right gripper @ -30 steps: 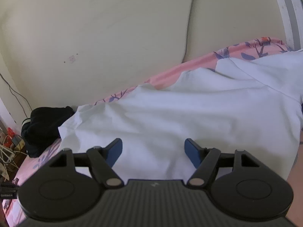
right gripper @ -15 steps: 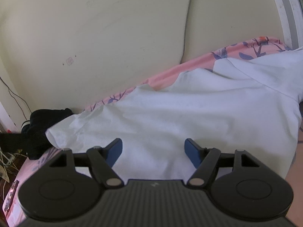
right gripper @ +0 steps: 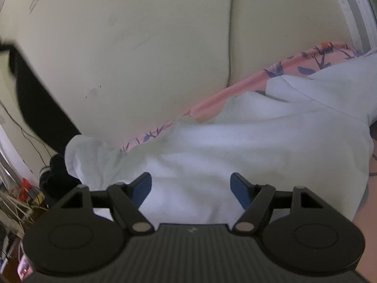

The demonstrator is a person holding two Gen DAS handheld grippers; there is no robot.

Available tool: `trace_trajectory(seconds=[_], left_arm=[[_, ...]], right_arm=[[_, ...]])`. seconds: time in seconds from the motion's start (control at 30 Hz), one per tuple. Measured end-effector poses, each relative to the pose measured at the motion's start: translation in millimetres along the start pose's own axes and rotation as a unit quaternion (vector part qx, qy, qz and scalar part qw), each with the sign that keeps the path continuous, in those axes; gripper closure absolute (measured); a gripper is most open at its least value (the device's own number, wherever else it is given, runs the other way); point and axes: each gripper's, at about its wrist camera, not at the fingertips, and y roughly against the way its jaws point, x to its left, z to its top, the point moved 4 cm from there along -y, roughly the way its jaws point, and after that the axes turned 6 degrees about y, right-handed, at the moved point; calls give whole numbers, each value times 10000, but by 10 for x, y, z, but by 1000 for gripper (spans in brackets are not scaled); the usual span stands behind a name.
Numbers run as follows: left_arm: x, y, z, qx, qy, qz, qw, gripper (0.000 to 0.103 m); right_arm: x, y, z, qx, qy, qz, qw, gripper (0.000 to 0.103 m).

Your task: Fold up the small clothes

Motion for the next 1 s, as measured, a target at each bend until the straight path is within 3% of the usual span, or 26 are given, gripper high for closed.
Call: trace_trajectory(seconds=[0.13, 0.27, 0.33, 0.43, 0.57, 0.67, 0.77, 0.87, 0.9, 0.93, 1.0], left_arm=[[-894, -34, -107, 262, -365, -1086, 9931, 76], [-1129, -107, -451, 445, -808, -1243, 9879, 72], [-974, -182, -607, 600, -815, -1073, 9891, 70], [-477, -377, -889, 850, -556, -714, 9923, 58], [294, -374, -1499, 1214, 15, -326, 9921, 58], [849, -315, -2039, 1481, 337, -20, 9884, 54], [1191, -315, -2561, 1819, 565, 180, 9815, 53], [1297, -404, -2895, 2061, 934, 48, 9741, 53], [1292, -449, -2951, 2096, 1067, -5, 9719, 53], [1284, -469, -2989, 2116, 1172, -52, 9703, 53], [1268, -558, -3008, 2127, 1289, -147, 9685, 53]], right_arm=[[-79, -6, 15, 8, -269, 88, 9996, 36], [-133, -18, 20, 37, -491, 218, 9985, 36], [-153, -27, 25, 58, -561, 272, 9980, 36], [-181, -41, 30, 81, -675, 324, 9972, 36], [-290, 21, 49, 60, -1054, 436, 9935, 36], [-384, 17, 100, 322, -1341, 474, 9893, 36], [-385, -135, 235, 680, -1068, 178, 9918, 36], [-217, -363, 332, 911, -478, -109, 9946, 40], [-146, -432, 338, 966, -246, -187, 9948, 58], [-99, -485, 339, 988, -20, -291, 9947, 97], [-90, -530, 432, 992, -9, -229, 9948, 103]])
